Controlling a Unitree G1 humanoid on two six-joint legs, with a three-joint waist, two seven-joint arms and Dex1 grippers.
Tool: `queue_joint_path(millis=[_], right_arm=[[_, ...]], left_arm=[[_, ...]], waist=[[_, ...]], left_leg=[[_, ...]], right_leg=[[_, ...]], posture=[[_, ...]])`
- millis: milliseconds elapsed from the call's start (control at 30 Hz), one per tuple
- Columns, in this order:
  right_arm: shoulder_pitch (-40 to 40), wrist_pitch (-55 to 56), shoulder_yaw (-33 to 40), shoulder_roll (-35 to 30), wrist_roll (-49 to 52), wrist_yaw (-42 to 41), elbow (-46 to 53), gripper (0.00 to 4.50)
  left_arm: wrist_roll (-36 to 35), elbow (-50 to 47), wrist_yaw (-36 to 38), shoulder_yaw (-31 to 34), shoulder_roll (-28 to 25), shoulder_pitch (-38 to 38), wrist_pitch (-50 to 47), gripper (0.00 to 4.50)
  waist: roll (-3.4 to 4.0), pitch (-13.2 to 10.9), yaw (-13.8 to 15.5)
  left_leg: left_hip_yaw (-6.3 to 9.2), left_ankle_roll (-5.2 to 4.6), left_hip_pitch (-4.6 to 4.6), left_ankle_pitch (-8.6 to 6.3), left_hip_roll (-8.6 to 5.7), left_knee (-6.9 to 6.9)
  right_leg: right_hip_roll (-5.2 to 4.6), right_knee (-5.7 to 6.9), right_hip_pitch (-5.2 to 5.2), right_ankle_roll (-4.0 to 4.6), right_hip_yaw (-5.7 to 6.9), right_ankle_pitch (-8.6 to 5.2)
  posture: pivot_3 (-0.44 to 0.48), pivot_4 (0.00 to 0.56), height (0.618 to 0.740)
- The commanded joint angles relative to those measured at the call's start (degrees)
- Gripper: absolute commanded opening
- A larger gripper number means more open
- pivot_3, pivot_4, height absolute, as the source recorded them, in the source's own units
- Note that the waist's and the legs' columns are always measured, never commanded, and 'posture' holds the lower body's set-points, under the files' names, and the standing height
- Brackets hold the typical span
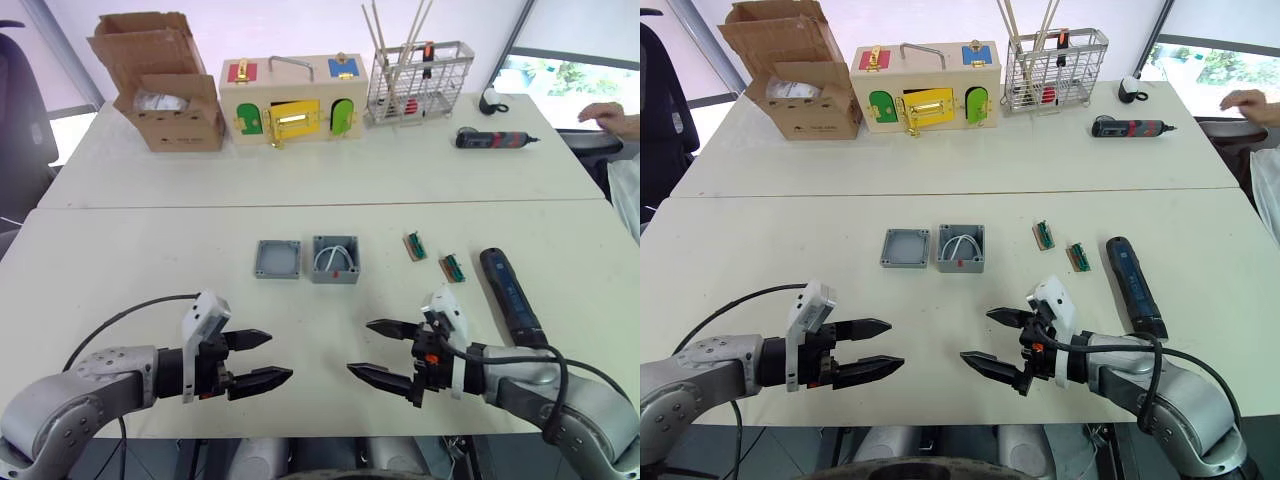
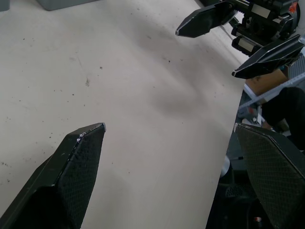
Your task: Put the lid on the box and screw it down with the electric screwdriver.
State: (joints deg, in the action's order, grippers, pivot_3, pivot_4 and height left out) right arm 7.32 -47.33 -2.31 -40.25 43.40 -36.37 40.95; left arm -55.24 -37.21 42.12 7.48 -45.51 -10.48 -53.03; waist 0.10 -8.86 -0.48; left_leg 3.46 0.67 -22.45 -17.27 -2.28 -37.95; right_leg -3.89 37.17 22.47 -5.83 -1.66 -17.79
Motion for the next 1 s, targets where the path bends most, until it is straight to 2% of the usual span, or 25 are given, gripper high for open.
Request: queue_joint_path(millis=[33,467,767,867,1000], right_arm=[[-0.56,1.02,-0.45,0.51,-0.33,-0.25,0.49,4.48],[-0.84,1.99,-0.68,0.34,-2.47,-0.49,-0.40,4.48],[-1.26,3.99,-1.13,-0.23,-6.41,-0.67,-1.95,4.48],[-2.87,1.61,0.90,-0.94,-3.35,-1.36,-1.33,4.48],[-10.68,-3.65,7.67,-1.76,6.11,-0.01,-1.07,4.48]], left_arm=[[-0.44,-0.58,0.17,0.72,-0.24,0.06,0.47,4.46],[0.80,-0.24,0.33,0.14,0.09,0.12,1.15,4.46],[0.44,0.76,0.72,1.99,-0.13,0.06,1.36,4.46],[2.02,2.86,2.43,2.96,-3.19,2.57,1.50,4.46],[7.31,9.45,8.80,0.57,-13.27,12.46,1.29,4.46]], waist=[[0.00,0.00,0.01],[0.00,0.00,0.01],[0.00,0.00,0.02],[0.00,0.00,0.02],[0.00,0.00,0.01]], left_leg=[[0.00,0.00,0.00,0.00,0.00,0.00],[0.00,0.00,0.00,0.00,0.00,0.00],[0.00,0.00,0.00,0.00,0.00,0.00],[0.00,0.01,0.00,0.01,0.00,-0.02],[0.01,0.04,0.01,0.03,0.00,-0.06]], right_leg=[[0.00,0.00,0.00,0.00,0.00,0.00],[0.00,0.00,0.00,0.00,0.00,0.00],[0.00,0.01,0.00,0.00,0.00,0.00],[0.01,0.04,0.01,0.00,0.01,0.00],[0.03,0.08,0.00,0.03,0.04,0.02]], posture=[[0.000,0.150,0.740],[0.000,0.150,0.740],[0.000,0.150,0.740],[0.000,0.150,0.740],[0.000,0.150,0.740]])
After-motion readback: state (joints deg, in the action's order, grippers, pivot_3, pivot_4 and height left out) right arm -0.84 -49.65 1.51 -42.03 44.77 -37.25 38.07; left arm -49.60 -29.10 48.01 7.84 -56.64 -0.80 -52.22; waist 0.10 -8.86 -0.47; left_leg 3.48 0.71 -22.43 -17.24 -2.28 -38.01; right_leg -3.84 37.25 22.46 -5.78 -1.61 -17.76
